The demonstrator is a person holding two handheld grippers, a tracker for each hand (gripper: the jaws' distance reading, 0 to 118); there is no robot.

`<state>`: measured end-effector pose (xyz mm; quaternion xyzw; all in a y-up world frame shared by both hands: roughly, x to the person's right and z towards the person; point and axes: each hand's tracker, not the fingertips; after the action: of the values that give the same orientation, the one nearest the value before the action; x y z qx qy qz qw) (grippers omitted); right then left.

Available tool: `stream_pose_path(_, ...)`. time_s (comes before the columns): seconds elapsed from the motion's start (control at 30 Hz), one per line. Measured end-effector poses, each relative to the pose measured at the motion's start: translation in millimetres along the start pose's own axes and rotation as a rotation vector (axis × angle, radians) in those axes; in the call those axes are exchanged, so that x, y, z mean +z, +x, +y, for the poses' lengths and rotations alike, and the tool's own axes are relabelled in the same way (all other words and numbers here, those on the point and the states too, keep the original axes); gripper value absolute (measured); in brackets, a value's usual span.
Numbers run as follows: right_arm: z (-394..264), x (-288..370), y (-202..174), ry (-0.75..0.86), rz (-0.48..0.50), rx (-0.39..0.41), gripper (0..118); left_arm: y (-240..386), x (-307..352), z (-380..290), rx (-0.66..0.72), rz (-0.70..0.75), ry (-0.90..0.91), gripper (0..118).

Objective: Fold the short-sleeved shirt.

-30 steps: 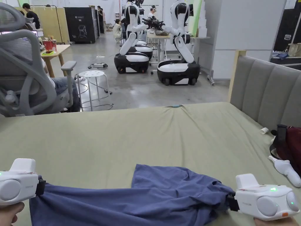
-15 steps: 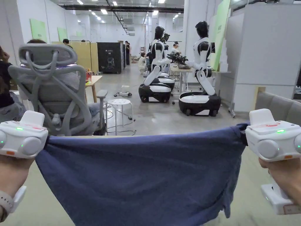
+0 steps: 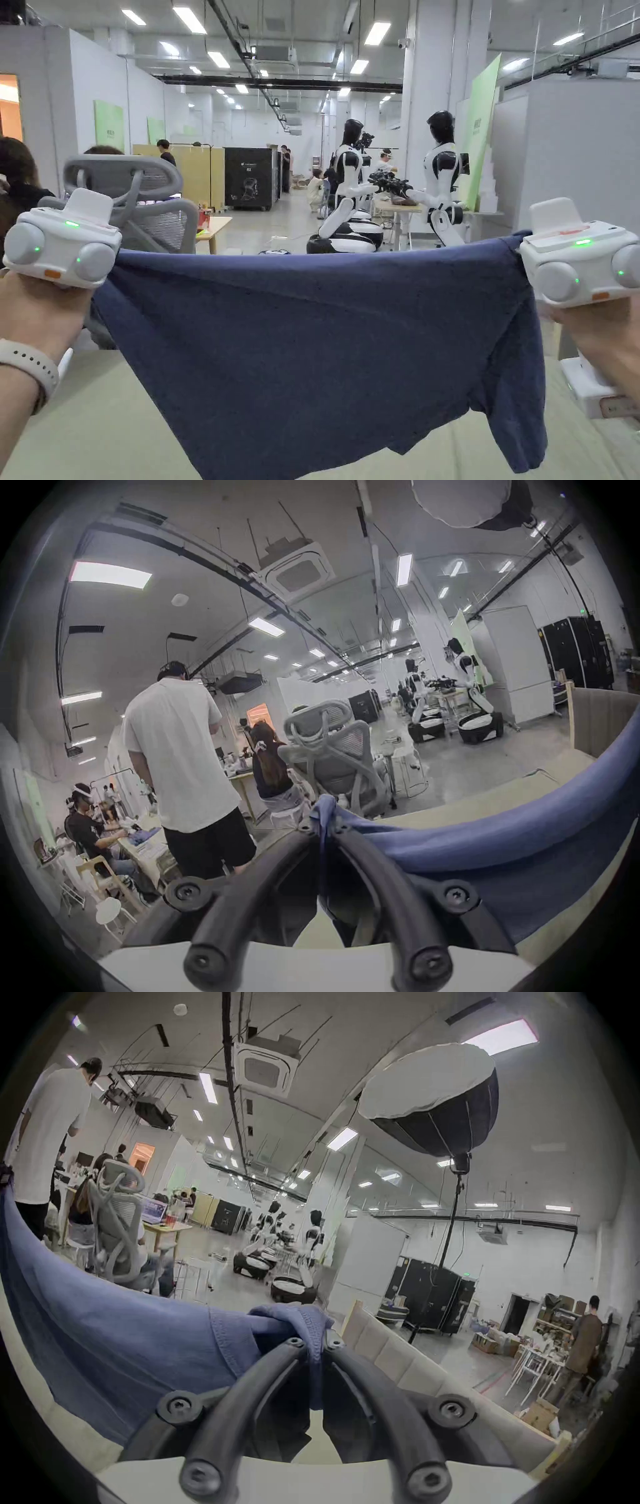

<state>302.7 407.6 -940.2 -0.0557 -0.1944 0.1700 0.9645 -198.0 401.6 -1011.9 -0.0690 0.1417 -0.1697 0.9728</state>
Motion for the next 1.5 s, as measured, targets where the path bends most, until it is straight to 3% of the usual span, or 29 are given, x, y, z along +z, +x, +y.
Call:
stream_pose_path(0.27,-105,-64,-46,-0.139,0.037,0.036,4,51,-49,-98,-0.053,-0.049,-0.164,0)
stream_pose_path(0.5,-156,-67,-61,-0.233,0.058,0.030,4,68,-43,-145,-0.020,-0.069,-0.227,0)
stream_pose_path(0.73,-180,-16,-50,-0.285,0.103,0.067,4,59,-7,-179,-0.037,-0.100,-0.296,0)
stream_pose_path(0.83,-202,16,-46,-0.321,0.124,0.121,4,54,21,-209,-0.051,-0.135,-0.345,0)
stream_pose_path(0.97,-255,64,-40,-0.399,0.171,0.125,4,50,75,-268,-0.049,-0.172,-0.447,0)
stream_pose_path(1.27,-391,144,-47,-0.656,0.269,0.042,5,51,152,-400,0.070,-0.249,-0.696,0)
stream_pose_path(1.3,-391,147,-46,-0.653,0.284,0.030,9,49,154,-399,0.096,-0.268,-0.684,1)
stream_pose_path(1.33,-389,149,-45,-0.662,0.325,-0.002,24,47,157,-395,0.088,-0.258,-0.680,9)
stream_pose_path(1.37,-380,149,-44,-0.669,0.324,0.005,54,48,161,-385,0.084,-0.243,-0.675,27)
stream_pose_path(1.4,-369,151,-44,-0.658,0.320,0.007,99,47,165,-373,0.074,-0.237,-0.654,64)
stream_pose_path(1.43,-352,157,-45,-0.582,0.333,-0.002,117,46,171,-357,0.082,-0.241,-0.579,79)
stream_pose_path(1.5,-310,171,-47,-0.433,0.362,-0.038,118,45,185,-322,0.126,-0.265,-0.444,81)
